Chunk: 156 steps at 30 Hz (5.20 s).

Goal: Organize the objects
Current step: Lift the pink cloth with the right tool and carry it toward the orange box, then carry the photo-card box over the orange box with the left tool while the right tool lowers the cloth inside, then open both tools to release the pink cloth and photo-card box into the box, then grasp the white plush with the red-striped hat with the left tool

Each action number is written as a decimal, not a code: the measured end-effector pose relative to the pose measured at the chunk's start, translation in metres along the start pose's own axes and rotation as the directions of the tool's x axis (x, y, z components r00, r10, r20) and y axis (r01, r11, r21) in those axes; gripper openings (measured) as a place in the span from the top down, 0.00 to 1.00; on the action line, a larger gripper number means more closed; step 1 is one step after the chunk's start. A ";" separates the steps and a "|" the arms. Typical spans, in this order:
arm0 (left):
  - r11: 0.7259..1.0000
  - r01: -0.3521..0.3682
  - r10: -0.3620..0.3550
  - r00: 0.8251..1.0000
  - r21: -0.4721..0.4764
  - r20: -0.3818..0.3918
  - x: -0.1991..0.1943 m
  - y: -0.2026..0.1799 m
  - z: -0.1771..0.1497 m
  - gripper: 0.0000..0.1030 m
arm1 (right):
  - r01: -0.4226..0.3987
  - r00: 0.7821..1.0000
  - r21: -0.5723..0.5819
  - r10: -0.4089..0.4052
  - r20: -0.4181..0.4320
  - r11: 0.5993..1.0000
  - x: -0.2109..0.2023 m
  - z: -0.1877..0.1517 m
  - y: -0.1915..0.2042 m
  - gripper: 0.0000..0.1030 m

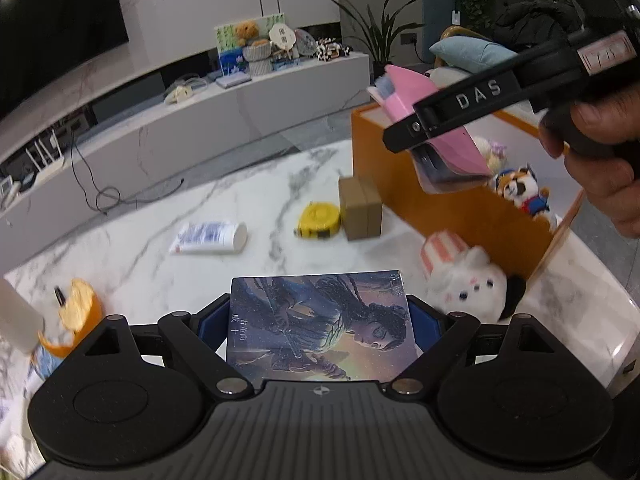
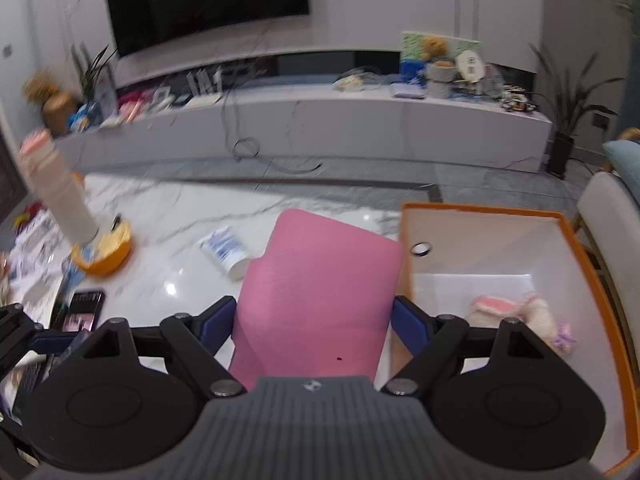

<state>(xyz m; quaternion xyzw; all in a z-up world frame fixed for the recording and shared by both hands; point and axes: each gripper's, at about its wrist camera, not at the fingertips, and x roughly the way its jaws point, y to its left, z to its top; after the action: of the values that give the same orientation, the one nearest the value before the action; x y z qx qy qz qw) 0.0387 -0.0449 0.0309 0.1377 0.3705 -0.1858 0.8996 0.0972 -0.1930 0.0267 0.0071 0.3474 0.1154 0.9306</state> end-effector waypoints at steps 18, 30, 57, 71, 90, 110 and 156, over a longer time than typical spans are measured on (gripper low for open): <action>0.997 0.062 -0.066 0.994 0.046 0.084 0.007 -0.056 0.072 0.00 | 0.094 0.980 0.286 -0.140 0.143 0.954 -0.056 -0.005 -0.102 0.18; 0.979 0.172 -0.182 0.980 0.112 0.082 0.037 -0.122 0.093 0.00 | 0.190 0.964 0.391 -0.247 0.102 0.901 -0.069 -0.030 -0.166 0.19; 0.964 0.171 -0.159 0.984 0.203 -0.077 0.115 -0.164 0.100 0.00 | 0.237 0.971 0.184 -0.229 -0.062 0.954 -0.002 -0.036 -0.166 0.19; 0.964 0.164 -0.130 0.978 0.211 -0.163 0.136 -0.174 0.090 0.00 | 0.274 0.950 0.121 -0.250 -0.187 0.954 0.038 -0.049 -0.166 0.18; 0.981 0.177 -0.170 0.982 0.080 -0.081 0.113 -0.154 0.101 0.00 | 0.247 0.962 0.207 -0.215 -0.168 0.946 0.024 -0.046 -0.177 0.17; 0.981 0.191 -0.189 0.980 -0.042 0.056 0.074 -0.121 0.106 0.00 | 0.256 0.966 0.266 -0.259 -0.022 0.929 -0.029 -0.027 -0.167 0.08; 0.971 0.134 -0.131 0.991 -0.197 0.026 0.063 0.040 -0.031 0.00 | 0.109 0.988 -0.267 -0.134 -0.077 0.957 0.004 -0.033 0.036 0.09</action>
<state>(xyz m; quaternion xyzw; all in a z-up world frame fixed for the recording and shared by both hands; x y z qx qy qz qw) 0.0788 -0.0116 -0.0314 0.0210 0.3898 -0.2084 0.8968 0.0708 -0.1593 0.0023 -0.1429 0.3726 0.1029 0.9111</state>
